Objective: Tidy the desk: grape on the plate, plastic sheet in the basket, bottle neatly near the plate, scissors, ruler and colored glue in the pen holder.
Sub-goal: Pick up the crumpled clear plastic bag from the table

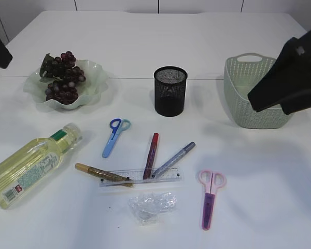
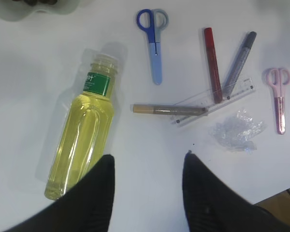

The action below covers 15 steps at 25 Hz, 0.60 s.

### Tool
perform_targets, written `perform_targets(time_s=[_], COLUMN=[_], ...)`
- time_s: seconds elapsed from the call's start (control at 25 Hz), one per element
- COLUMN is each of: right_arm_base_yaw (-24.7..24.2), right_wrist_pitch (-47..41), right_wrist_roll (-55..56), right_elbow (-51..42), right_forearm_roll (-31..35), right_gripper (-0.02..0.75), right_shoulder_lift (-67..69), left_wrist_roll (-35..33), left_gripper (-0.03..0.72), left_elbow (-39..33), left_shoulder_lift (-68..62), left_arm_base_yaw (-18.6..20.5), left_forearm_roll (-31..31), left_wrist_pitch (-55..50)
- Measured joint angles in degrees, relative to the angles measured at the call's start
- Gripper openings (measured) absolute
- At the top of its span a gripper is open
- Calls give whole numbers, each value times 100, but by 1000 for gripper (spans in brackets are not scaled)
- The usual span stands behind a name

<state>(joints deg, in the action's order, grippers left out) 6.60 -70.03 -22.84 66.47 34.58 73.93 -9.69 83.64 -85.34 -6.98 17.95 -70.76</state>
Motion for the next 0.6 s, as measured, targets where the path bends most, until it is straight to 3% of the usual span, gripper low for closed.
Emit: perform_targets(time_s=[0.2, 0.6], right_arm_base_yaw=[0, 0], right_wrist_pitch=[0, -32], right_wrist_roll=[40, 321], right_elbow=[-157, -804], right_forearm_roll=[-11, -20], right_gripper=[584, 584], right_shoulder_lift=[-277, -1221], left_wrist_roll=[189, 271], left_gripper=[333, 333], left_elbow=[-296, -1810], left_shoulder_lift=[674, 2757], left_arm_base_yaw=[0, 0], left_forearm_roll=[47, 123], left_wrist_pitch=[-19, 8])
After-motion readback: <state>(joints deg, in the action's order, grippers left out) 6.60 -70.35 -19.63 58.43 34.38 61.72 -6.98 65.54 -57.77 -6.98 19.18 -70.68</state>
